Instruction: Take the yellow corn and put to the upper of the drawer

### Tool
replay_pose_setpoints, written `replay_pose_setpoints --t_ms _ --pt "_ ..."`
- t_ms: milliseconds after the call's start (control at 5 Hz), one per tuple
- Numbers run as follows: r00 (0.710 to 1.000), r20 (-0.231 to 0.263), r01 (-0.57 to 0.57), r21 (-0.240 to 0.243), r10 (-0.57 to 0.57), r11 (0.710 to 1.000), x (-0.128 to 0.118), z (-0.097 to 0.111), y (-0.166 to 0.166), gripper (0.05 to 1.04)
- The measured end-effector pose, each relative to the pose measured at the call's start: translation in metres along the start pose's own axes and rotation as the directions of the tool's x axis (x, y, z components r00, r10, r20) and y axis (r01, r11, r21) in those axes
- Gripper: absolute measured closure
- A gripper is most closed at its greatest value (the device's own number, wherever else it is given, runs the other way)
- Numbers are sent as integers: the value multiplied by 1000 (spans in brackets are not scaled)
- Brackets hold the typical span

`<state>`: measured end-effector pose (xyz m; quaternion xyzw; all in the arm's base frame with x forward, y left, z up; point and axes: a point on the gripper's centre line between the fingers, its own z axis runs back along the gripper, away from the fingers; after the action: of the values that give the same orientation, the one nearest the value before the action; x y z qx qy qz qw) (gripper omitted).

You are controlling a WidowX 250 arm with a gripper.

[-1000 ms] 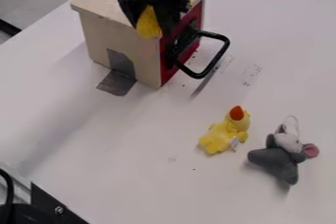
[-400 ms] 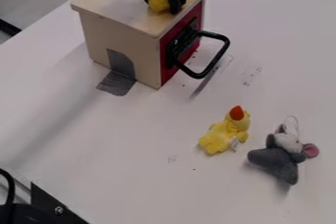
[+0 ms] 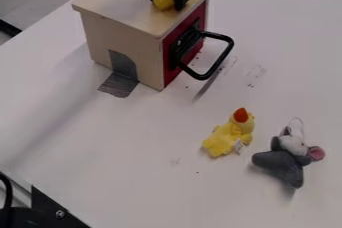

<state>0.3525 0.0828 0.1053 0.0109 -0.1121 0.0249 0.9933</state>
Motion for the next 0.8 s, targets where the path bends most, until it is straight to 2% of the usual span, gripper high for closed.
replay_pose_setpoints --t_ms 200,600,800 --pt "1000 -11 -28 -23 27 999 -10 4 6 472" --pt "993 -88 -84 -83 77 993 -25 9 15 472" --pt "990 -114 -90 -101 79 991 -31 10 18 419"
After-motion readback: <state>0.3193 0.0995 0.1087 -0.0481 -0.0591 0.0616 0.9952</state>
